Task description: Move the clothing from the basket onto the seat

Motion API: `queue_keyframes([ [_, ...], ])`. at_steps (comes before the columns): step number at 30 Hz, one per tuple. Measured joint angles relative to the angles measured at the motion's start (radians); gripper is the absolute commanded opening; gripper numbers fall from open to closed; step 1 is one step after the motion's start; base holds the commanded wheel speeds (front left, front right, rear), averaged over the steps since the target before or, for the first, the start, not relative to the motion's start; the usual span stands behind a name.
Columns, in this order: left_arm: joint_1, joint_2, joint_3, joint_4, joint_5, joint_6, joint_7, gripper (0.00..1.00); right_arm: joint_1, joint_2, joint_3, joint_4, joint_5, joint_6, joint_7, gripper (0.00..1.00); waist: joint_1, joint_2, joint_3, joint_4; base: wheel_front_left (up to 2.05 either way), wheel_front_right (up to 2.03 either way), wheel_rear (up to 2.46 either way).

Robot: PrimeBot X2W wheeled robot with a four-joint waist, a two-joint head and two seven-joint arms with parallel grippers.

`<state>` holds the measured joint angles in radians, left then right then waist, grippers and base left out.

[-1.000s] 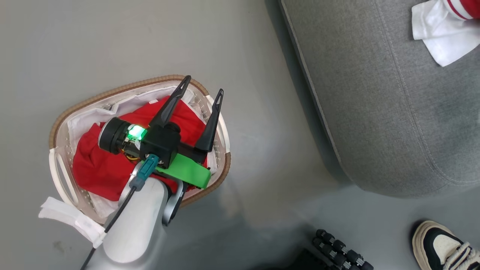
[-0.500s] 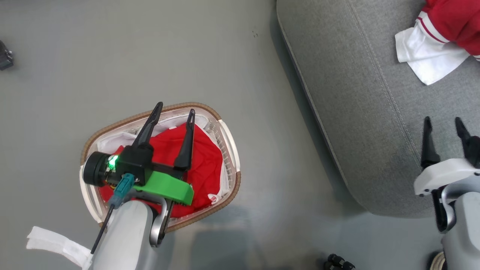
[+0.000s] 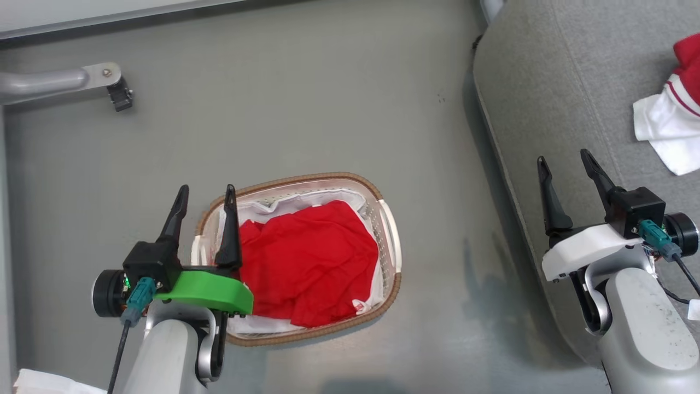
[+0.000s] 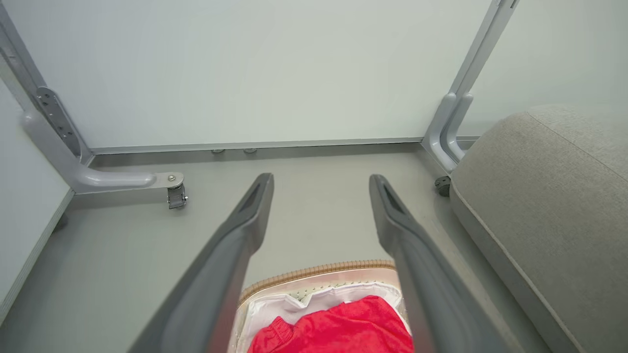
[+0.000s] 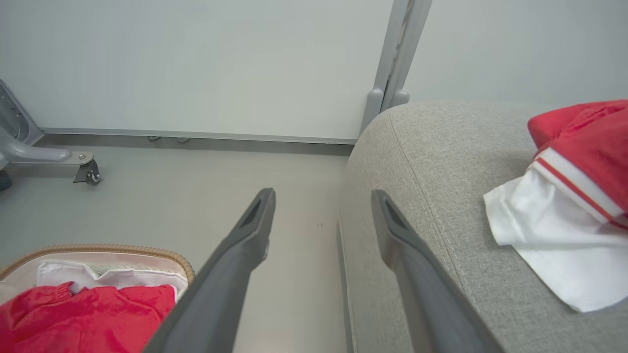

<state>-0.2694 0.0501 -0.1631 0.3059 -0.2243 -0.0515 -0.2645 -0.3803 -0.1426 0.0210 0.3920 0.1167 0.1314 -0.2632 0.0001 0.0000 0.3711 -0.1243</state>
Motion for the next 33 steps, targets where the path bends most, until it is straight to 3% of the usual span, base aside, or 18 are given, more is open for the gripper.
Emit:
queue_keyframes([
  [13,0.106,0.0,0.061,-0.006,-0.023,0.042,0.0,1.0,0.073,0.049,0.018,0.001,-0.004,0.0,0.0,1.0,0.0,0.0,-0.128,0.102,0.0,0.0,0.0],
  [26,0.235,0.0,0.078,0.005,-0.029,0.033,0.0,1.0,0.188,0.068,0.027,0.032,-0.014,0.0,0.0,1.0,-0.0001,0.0,-0.275,0.115,0.0,0.0,0.0],
  [33,0.257,0.0,0.074,0.005,-0.029,0.026,0.0,1.0,0.226,0.075,0.019,0.04,-0.018,0.0,0.0,1.0,-0.0001,0.0,-0.296,0.118,0.0,0.0,0.0],
])
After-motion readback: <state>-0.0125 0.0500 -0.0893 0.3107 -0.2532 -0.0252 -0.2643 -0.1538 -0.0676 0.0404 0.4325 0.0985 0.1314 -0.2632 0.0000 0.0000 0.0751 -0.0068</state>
